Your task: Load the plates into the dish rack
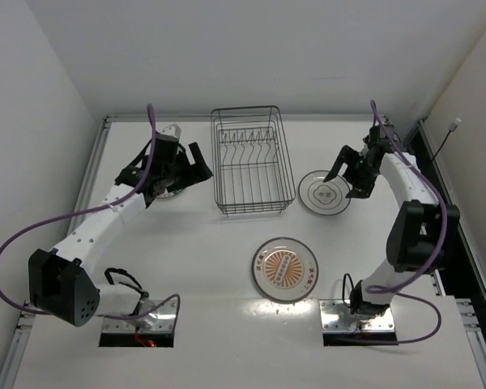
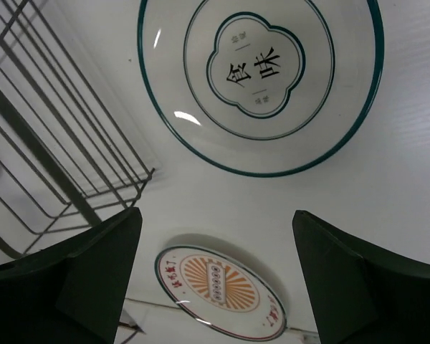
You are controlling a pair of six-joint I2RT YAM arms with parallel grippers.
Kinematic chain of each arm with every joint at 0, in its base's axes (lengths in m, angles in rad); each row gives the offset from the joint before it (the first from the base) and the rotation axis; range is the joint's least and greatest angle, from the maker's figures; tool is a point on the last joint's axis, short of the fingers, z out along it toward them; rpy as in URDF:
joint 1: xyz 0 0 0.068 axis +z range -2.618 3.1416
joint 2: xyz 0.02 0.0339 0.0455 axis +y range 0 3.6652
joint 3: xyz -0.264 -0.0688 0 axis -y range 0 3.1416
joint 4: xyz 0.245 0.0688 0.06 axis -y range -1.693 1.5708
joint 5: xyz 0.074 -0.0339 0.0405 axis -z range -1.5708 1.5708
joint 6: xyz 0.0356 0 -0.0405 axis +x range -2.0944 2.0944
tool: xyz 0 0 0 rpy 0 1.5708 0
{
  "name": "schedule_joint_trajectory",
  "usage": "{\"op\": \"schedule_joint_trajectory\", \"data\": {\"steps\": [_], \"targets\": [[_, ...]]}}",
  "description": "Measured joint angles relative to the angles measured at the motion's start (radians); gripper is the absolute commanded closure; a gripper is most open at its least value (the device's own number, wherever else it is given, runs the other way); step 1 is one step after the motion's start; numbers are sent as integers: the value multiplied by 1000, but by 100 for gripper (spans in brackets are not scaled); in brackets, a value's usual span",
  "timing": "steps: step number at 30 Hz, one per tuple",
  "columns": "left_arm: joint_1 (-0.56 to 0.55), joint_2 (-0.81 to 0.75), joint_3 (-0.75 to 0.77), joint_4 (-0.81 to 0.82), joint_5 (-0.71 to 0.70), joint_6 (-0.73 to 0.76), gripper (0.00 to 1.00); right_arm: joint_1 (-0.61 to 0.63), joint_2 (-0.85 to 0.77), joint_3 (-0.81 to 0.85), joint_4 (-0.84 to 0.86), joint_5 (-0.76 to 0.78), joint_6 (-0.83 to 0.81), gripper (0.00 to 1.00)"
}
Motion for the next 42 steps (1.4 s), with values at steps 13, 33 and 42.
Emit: {"op": "schedule_joint_trajectory", "data": {"steps": [13,33,42], "targets": [[0,30,3,1,46,5,22,-119,182,-70,187,-166,27,19],[0,179,70,-37,77,5,22,-211,362,-80,197,-227,-20,63],[0,198,90,-45,80,0,22,-201,412,-68,219,-338,-27,100]]}}
